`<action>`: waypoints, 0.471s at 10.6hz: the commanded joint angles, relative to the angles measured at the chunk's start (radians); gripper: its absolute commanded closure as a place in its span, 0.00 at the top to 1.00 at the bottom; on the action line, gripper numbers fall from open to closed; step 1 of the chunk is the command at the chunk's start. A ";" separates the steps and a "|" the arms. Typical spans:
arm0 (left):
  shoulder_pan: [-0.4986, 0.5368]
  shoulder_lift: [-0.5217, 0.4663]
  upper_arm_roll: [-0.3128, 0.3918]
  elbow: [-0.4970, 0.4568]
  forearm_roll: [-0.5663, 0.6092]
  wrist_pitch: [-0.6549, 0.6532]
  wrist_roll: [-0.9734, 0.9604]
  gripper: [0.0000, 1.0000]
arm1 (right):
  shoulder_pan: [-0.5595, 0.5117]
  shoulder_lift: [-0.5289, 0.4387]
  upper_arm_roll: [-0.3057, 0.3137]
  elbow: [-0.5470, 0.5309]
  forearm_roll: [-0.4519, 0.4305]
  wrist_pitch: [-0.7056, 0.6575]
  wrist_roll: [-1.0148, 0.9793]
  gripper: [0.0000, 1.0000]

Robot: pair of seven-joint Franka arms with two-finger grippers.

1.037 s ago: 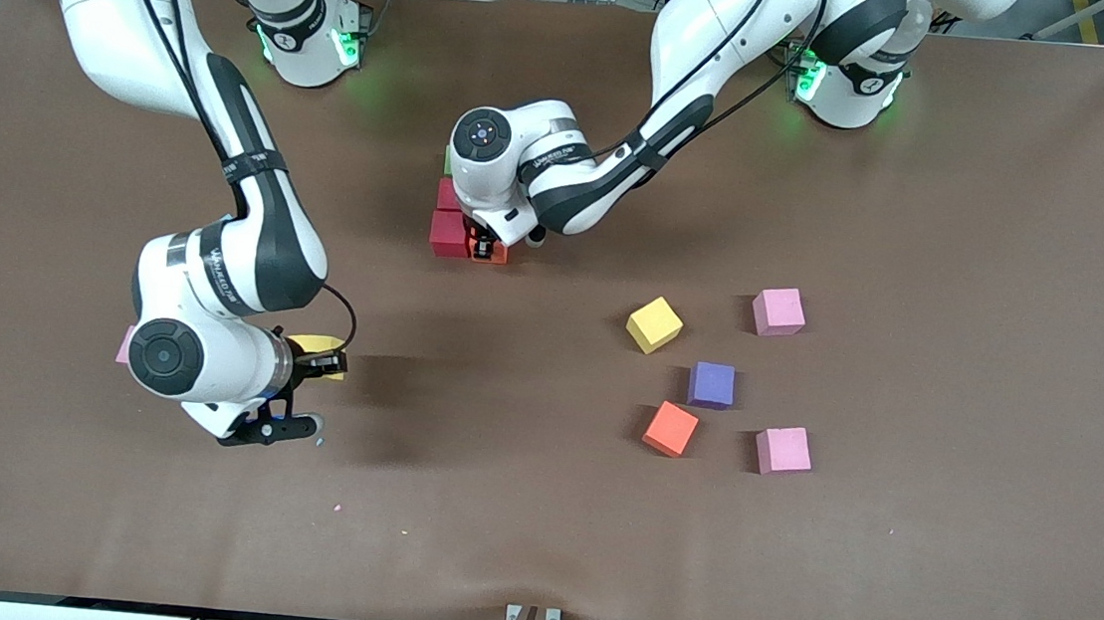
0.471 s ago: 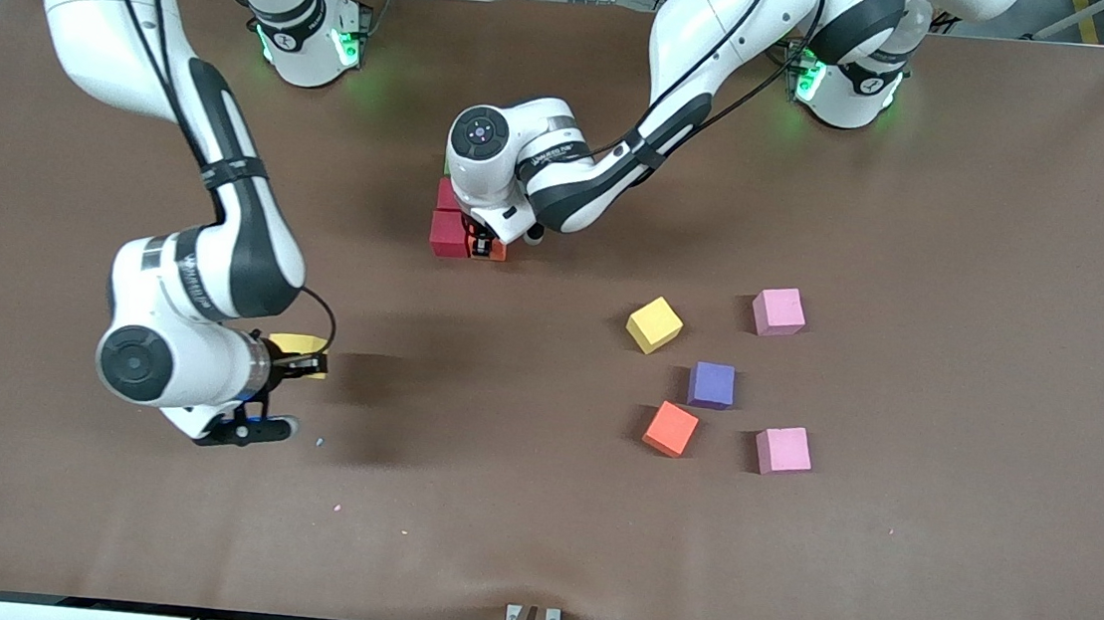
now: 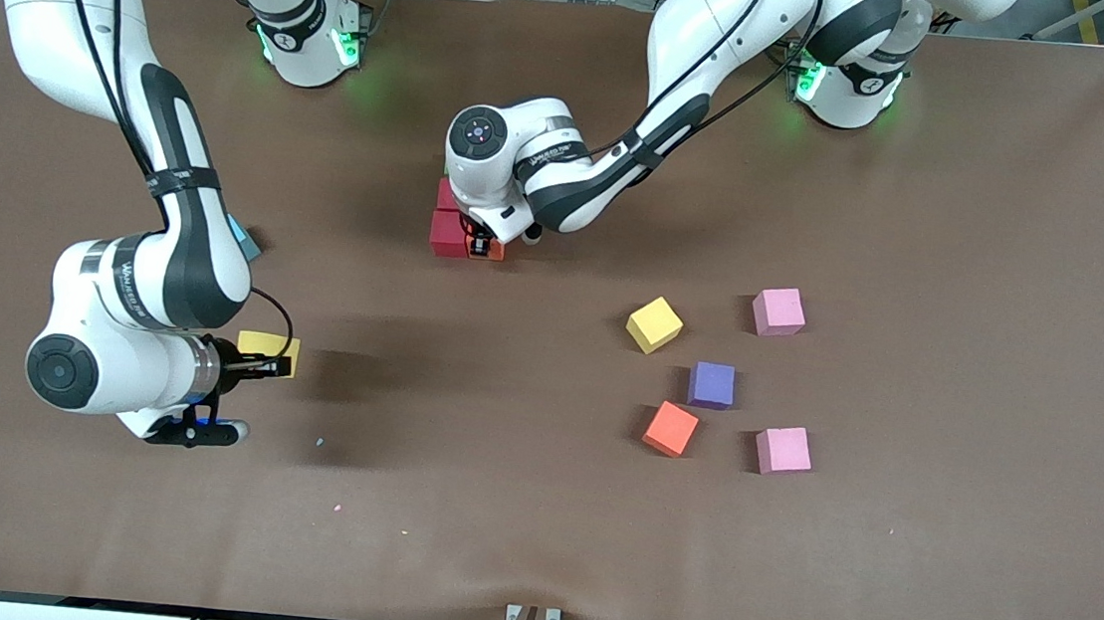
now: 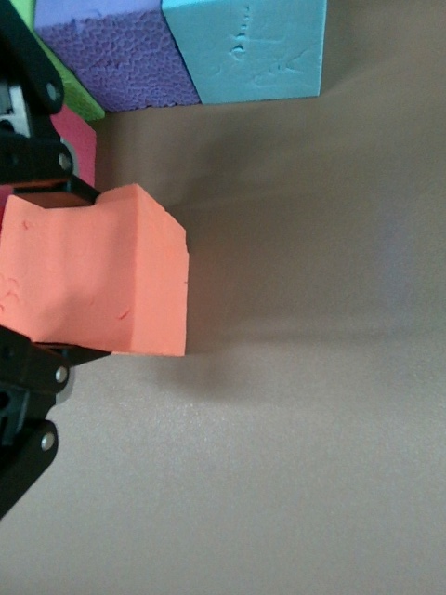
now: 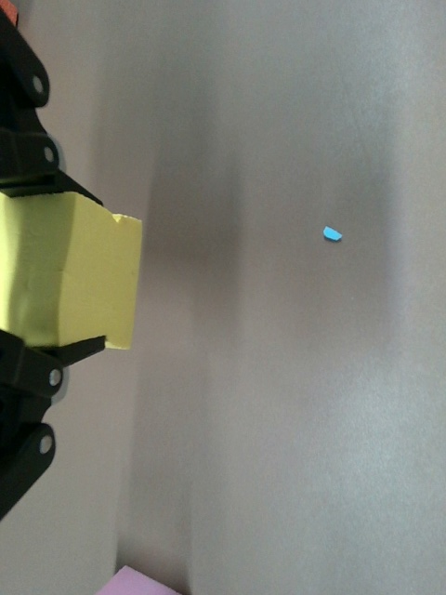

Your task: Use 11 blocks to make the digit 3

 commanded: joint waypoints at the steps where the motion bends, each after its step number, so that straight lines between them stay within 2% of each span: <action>1: -0.016 0.025 0.005 0.037 -0.020 -0.014 0.007 0.99 | 0.012 -0.019 0.010 -0.009 0.014 -0.014 -0.005 0.09; 5: -0.010 -0.006 0.003 0.032 -0.037 -0.054 0.007 1.00 | 0.023 -0.028 0.053 -0.014 0.012 -0.020 -0.016 0.09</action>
